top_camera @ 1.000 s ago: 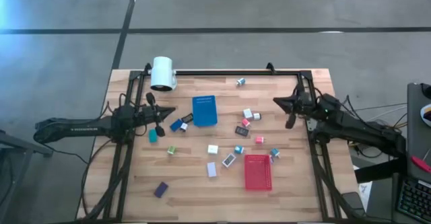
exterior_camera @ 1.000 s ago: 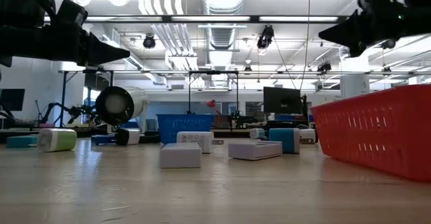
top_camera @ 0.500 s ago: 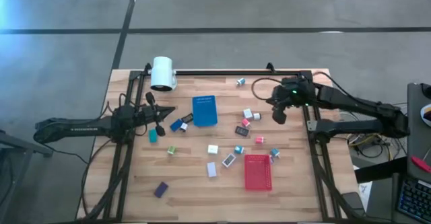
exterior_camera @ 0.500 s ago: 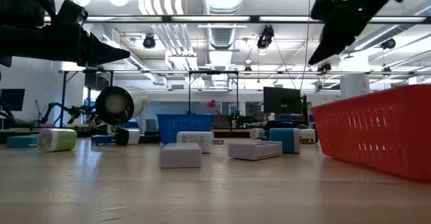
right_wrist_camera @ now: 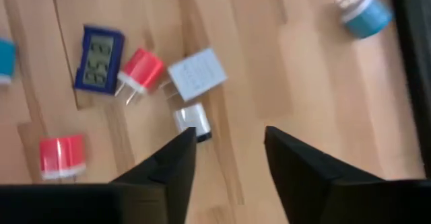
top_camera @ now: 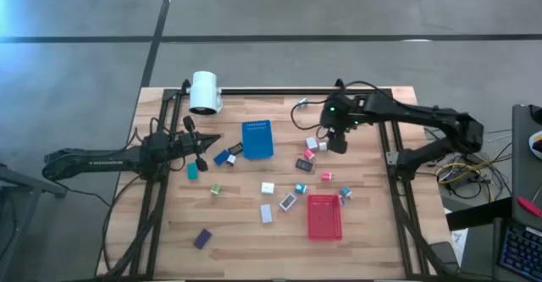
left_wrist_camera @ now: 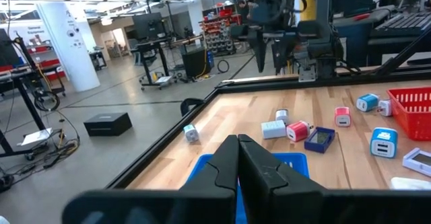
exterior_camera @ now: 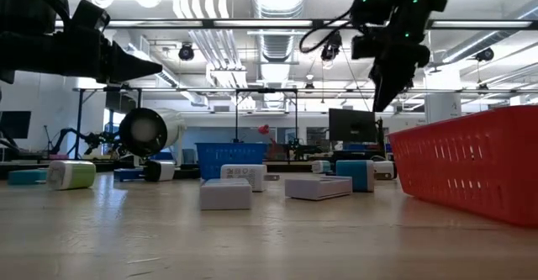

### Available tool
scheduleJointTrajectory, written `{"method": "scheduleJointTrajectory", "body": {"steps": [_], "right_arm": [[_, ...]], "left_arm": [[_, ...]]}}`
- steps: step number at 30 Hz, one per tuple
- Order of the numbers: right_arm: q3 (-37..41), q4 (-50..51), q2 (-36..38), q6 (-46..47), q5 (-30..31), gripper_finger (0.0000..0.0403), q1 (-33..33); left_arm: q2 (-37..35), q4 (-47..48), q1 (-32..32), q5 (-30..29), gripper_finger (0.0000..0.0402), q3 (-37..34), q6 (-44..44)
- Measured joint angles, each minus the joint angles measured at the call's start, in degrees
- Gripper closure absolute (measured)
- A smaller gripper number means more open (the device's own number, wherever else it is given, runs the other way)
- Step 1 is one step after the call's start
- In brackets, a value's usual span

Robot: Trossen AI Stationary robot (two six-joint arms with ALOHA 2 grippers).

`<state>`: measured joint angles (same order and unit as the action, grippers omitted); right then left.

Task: Pick & Place Office items
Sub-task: Put the right white and black charger adapter into the red bin

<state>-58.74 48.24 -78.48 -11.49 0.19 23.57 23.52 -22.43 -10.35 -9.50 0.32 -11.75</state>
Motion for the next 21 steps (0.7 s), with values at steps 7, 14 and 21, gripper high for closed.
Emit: {"method": "scheduleJointTrajectory", "body": {"steps": [7,14,21], "right_arm": [[-1.5,1.3,-8.0,-2.6,-0.2,0.0167,0.0],[-0.1,1.1,-14.3,-5.3,-1.9,0.0152,0.0],[-0.1,-0.3,-18.8,-6.1,-2.2,0.0152,0.0]], "left_arm": [[0.0,0.2,0.0,0.0,0.0389,0.0,0.4],[0.0,0.2,0.0,0.0,0.0389,0.0,1.1],[0.0,0.2,0.0,0.0,0.0389,0.0,1.1]]}}
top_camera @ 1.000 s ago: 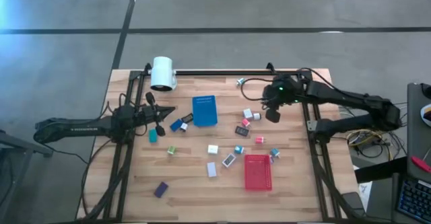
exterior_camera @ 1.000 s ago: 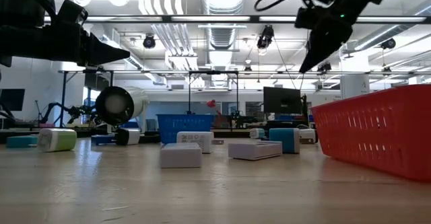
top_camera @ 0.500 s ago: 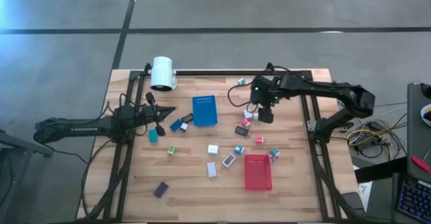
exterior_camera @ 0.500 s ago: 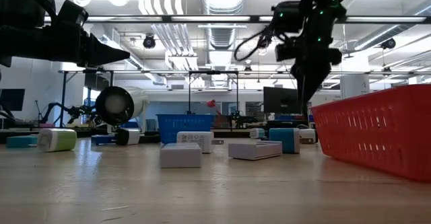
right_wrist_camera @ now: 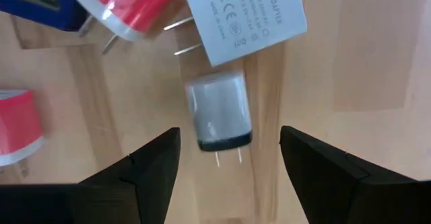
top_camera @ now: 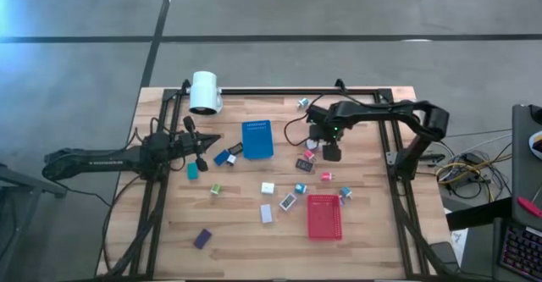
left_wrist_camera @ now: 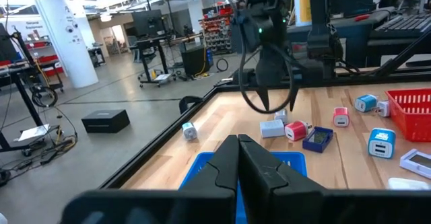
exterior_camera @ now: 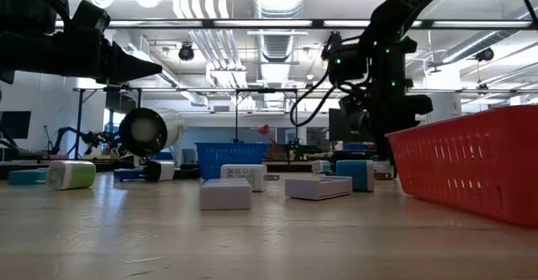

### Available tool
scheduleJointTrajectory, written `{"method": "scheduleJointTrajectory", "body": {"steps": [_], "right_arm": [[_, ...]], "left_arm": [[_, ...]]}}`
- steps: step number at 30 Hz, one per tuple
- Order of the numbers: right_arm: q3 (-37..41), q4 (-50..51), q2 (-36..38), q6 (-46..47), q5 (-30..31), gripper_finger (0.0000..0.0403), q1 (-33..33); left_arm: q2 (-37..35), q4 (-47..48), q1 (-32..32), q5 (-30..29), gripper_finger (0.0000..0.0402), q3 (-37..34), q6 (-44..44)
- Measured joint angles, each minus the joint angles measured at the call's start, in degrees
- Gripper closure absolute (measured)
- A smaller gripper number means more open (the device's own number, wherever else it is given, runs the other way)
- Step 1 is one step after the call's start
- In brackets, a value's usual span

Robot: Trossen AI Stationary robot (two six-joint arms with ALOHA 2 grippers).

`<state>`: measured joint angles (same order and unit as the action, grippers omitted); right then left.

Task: Pick & Place Office items
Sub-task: Put the right white and black charger adapter into the red bin

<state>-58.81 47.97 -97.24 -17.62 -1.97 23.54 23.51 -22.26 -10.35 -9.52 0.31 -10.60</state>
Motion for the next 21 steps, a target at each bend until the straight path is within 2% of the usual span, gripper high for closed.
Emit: {"method": "scheduleJointTrajectory", "body": {"steps": [11,21], "right_arm": [[0.5,-2.5,-2.6,-0.4,0.2,0.016,0.1],[0.6,-4.3,-4.5,-2.0,0.2,0.0235,0.1]], "left_arm": [[0.0,0.0,0.0,0.0,0.039,0.0,0.1],[0.0,0.0,0.0,0.0,0.039,0.0,0.1]]}}
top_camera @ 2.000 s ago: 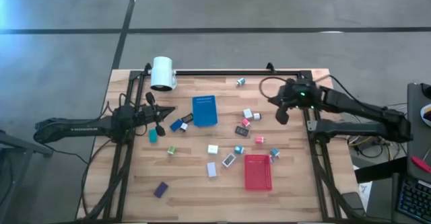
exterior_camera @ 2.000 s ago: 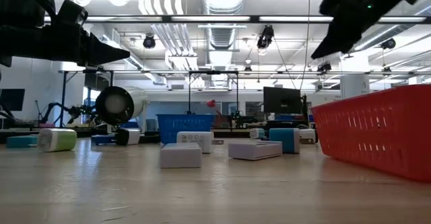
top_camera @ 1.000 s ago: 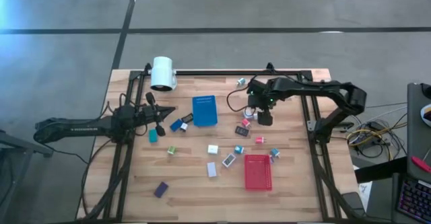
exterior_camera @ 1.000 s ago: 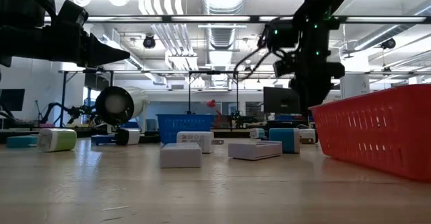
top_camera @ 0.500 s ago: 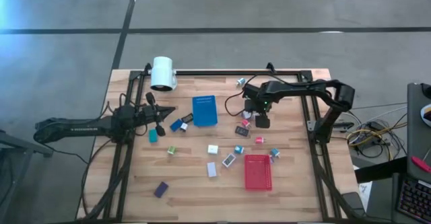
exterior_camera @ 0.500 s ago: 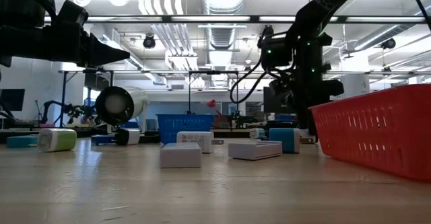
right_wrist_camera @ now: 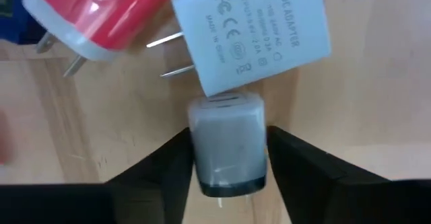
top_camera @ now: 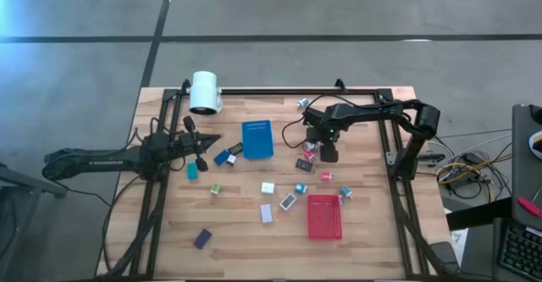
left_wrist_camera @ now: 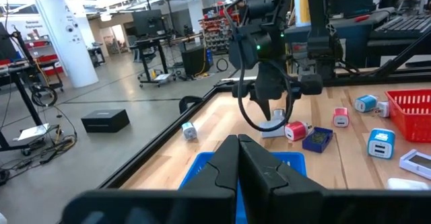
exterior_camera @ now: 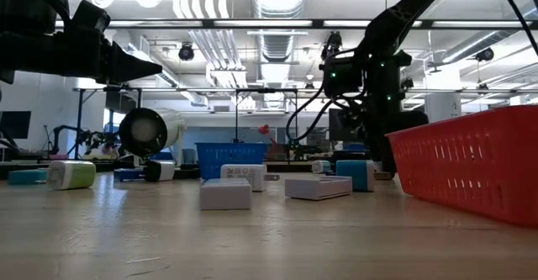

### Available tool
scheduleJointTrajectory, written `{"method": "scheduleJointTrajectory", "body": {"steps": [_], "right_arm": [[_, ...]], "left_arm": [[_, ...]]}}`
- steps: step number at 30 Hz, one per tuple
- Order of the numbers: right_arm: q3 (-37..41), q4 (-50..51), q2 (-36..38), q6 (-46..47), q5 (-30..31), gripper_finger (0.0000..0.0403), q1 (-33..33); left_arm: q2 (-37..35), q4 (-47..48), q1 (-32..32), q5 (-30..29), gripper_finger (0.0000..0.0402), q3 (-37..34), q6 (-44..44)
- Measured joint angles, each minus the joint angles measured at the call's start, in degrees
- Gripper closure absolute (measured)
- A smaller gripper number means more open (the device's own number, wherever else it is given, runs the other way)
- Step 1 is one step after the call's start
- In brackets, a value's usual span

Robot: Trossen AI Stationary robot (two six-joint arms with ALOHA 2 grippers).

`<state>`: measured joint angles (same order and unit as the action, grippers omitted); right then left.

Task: Pick & Place Office items
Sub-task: Put the right white and black charger adapter into the red bin

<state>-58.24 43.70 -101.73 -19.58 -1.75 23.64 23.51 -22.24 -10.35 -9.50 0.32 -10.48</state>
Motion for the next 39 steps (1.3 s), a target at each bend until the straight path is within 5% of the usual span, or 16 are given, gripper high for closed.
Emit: {"method": "scheduleJointTrajectory", "body": {"steps": [4,16,30,39], "right_arm": [[0.1,0.0,0.3,-0.2,-0.3,0.0278,0.0],[2.9,-3.6,11.4,2.3,-1.1,0.0278,0.1],[26.1,-46.1,40.7,10.0,-8.7,0.0278,0.0],[41.1,-66.2,56.4,14.9,-7.0,0.0274,0.0]], "left_arm": [[0.0,0.0,0.0,0.0,0.039,0.0,0.0],[0.0,0.6,0.0,0.0,0.039,0.0,0.3],[0.2,2.0,0.0,1.8,0.039,0.0,2.9],[0.2,1.7,0.0,2.0,0.039,0.0,4.4]]}}
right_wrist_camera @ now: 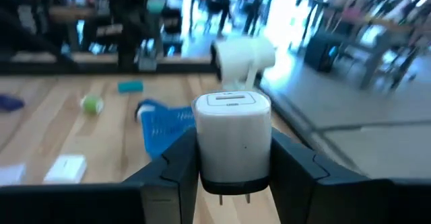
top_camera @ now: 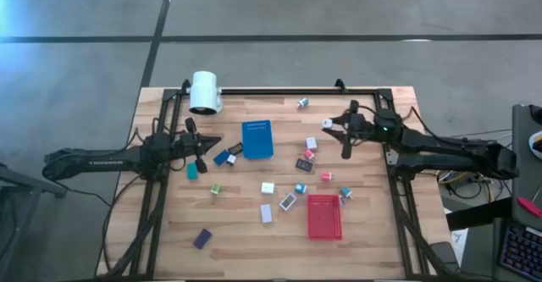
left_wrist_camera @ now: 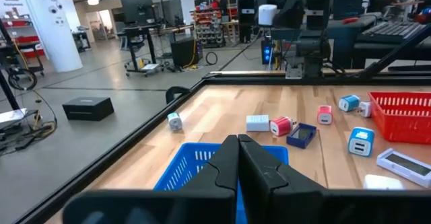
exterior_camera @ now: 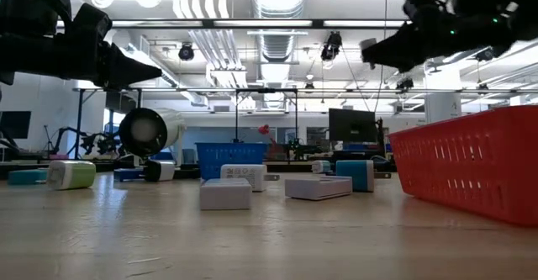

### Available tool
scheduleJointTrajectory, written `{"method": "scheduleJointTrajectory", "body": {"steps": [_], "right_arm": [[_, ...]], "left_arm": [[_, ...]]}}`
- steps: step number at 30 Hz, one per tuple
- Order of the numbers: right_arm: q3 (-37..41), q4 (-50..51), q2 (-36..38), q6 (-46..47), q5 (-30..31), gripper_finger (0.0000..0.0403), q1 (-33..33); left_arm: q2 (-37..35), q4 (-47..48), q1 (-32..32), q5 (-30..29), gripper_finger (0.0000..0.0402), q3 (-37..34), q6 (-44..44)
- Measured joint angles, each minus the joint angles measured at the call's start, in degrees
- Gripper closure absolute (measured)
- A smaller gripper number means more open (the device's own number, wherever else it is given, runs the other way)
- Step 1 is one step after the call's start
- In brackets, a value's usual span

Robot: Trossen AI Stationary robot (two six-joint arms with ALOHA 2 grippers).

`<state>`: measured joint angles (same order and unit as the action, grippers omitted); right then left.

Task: Pick & Place Office items
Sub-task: Put the right white and black charger adapter into the red bin

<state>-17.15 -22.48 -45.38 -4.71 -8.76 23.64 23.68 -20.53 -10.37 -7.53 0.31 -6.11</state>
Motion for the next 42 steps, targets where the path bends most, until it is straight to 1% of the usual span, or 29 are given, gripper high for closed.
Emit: {"method": "scheduleJointTrajectory", "body": {"steps": [4,8,12,17,23,36,39,42], "right_arm": [[6.1,-5.4,4.5,0.8,0.3,0.0276,0.0],[8.4,-7.0,7.8,-0.3,0.3,0.0276,0.0],[11.5,-9.1,9.0,-3.8,-3.5,0.0271,0.0],[16.6,-19.9,8.4,-6.2,-4.0,0.0272,0.0],[16.6,-20.9,7.4,-7.3,-8.3,0.0273,0.0],[16.6,-21.1,5.9,-6.5,-7.9,0.0271,0.0],[16.6,-21.2,6.3,-4.6,-7.8,0.0271,0.0],[16.6,-21.1,8.1,-2.9,-7.8,0.0271,0.0]], "left_arm": [[0.0,0.0,0.0,0.0,0.039,0.0,-0.2],[0.1,0.0,0.0,0.0,0.039,0.0,-1.1],[0.1,0.0,0.0,0.0,0.039,0.0,-1.4],[0.1,-0.8,0.0,0.0,0.039,0.0,-1.6],[0.1,-0.9,0.0,0.0,0.039,0.0,-1.8],[0.2,-1.9,0.0,0.0,0.039,0.0,-2.4],[0.2,-1.7,0.0,0.0,0.039,0.0,-2.6],[0.2,-1.7,0.0,0.0,0.039,0.0,-2.6]]}}
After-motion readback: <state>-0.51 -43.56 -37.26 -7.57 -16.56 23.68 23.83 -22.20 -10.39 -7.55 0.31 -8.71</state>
